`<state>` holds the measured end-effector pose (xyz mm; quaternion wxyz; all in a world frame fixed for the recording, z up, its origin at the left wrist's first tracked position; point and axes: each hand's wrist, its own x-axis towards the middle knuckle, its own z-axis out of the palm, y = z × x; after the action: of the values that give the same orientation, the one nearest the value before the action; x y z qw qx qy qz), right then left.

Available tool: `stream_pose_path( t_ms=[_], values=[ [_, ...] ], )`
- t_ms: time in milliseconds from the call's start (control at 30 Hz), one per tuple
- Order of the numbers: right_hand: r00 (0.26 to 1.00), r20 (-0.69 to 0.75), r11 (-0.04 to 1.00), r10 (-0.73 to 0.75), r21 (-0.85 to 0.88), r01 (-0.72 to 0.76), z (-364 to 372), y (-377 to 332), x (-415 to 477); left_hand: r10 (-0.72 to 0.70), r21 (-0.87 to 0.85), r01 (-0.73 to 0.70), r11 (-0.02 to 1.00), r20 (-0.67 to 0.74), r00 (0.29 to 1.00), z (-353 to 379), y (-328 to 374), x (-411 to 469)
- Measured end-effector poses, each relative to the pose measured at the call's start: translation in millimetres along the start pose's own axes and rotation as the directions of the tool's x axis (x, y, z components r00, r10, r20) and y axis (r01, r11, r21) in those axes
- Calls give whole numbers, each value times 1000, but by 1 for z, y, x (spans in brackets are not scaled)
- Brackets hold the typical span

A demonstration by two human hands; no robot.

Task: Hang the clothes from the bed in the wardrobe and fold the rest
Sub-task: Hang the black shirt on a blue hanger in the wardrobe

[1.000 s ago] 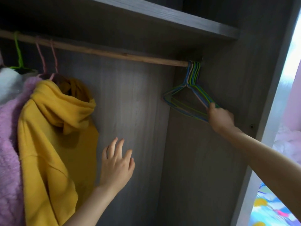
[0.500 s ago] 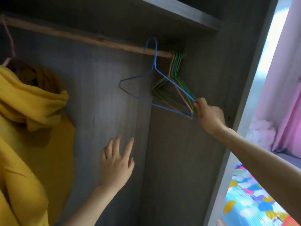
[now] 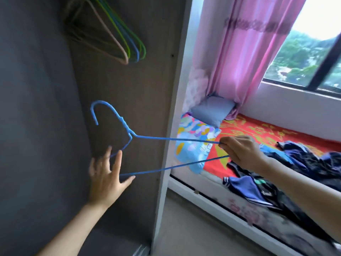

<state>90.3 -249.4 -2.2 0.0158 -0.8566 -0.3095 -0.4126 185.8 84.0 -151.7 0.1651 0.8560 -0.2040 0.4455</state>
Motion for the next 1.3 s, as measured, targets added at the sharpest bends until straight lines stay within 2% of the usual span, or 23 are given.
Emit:
stream_pose_path(
  t_ms=[67, 200, 333, 433, 567, 700, 767, 900, 967, 1033, 1100, 1167, 1233, 1300],
  values=[
    [995, 52, 995, 90, -55, -88, -25, 10, -40, 109, -98, -106, 990, 28, 994, 16, 37, -3],
    [964, 48, 960, 261, -113, -254, -67, 33, -124, 185, -332, -146, 932, 87, 979, 38, 119, 2],
    [914, 37, 878, 403, -298, -375, -108, 60, -216, 188, -664, 4, 747, 217, 958, 60, 206, 9],
    [843, 7, 780, 538, -384, -494, -132, 72, -286, 229, -757, 84, 648, 299, 926, 79, 273, 9],
    [739, -65, 643, 670, -445, -623, -169, 74, -379, 339, -811, 50, 583, 298, 892, 112, 371, -4],
    [577, -135, 449, 806, -497, -743, -206, 58, -454, 485, -836, -110, 538, 200, 851, 132, 456, -19],
    [518, -163, 368, 840, -531, -764, -218, 49, -483, 560, -858, -182, 481, 141, 816, 138, 493, -23],
    [402, -141, 281, 905, -512, -812, -220, 42, -512, 672, -888, -247, 388, 89, 735, 148, 550, -34],
    [323, -89, 257, 942, -426, -867, -214, 39, -514, 715, -893, -279, 354, 66, 695, 152, 566, -43],
    [151, -6, 144, 988, -272, -951, -208, 41, -513, 763, -898, -313, 309, 37, 645, 160, 587, -51],
    [-15, 151, 3, 988, -120, -993, -200, 48, -509, 791, -901, -344, 265, -1, 611, 169, 606, -58],
    [-102, 248, -118, 963, 53, -992, -196, 58, -506, 819, -908, -360, 216, -32, 573, 176, 626, -64],
    [-199, 260, -259, 945, 224, -939, -199, 74, -508, 832, -912, -372, 172, -67, 550, 190, 651, -64],
    [-296, 256, -359, 920, 253, -898, -204, 99, -518, 836, -914, -380, 145, -93, 541, 210, 677, -62]
  ],
)
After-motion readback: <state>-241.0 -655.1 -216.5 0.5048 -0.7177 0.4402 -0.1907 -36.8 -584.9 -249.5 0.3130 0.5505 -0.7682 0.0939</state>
